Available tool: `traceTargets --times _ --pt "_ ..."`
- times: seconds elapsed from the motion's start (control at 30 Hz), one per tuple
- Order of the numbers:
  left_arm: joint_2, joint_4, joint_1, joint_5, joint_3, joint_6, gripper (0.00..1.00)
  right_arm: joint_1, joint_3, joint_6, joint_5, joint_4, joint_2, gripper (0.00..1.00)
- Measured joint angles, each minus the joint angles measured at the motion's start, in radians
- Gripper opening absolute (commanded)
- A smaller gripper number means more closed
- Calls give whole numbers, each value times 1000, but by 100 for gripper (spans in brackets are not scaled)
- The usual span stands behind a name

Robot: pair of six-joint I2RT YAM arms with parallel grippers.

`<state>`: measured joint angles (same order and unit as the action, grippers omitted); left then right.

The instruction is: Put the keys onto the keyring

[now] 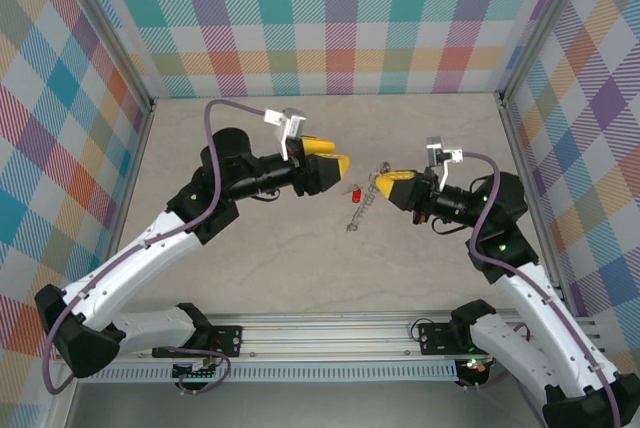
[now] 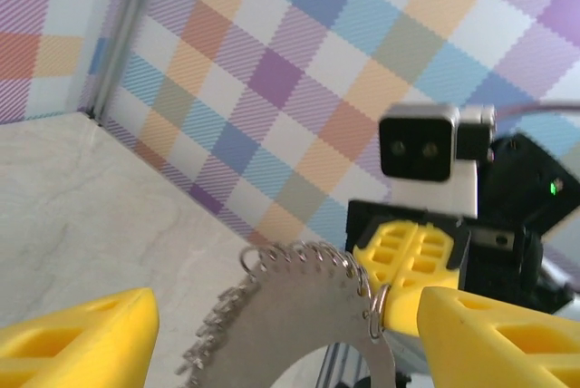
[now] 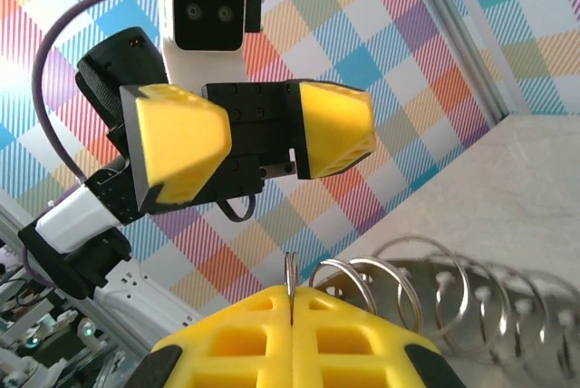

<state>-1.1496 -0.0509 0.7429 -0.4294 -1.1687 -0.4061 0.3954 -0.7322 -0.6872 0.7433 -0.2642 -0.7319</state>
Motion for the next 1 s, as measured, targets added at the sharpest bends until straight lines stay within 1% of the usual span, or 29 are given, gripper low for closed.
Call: traceTargets --times 0.1,0.3,0.4,0.53,0.7,1.0 --pt "17 0 3 33 19 -43 75 1 32 -30 -32 -43 13 0" --pt "70 11 8 79 42 -78 74 2 29 -61 -83 -73 18 0" --pt "107 7 10 95 60 -89 71 2 21 -77 -93 -87 13 0" --pt "116 -8 15 102 68 -102 63 2 16 -106 -102 -120 -13 0" --pt "55 -8 22 97 50 -97 50 2 0 -130 -117 -141 -40 0" --pt "-22 -38 23 72 14 -85 38 2 -87 -152 -132 -198 -94 0"
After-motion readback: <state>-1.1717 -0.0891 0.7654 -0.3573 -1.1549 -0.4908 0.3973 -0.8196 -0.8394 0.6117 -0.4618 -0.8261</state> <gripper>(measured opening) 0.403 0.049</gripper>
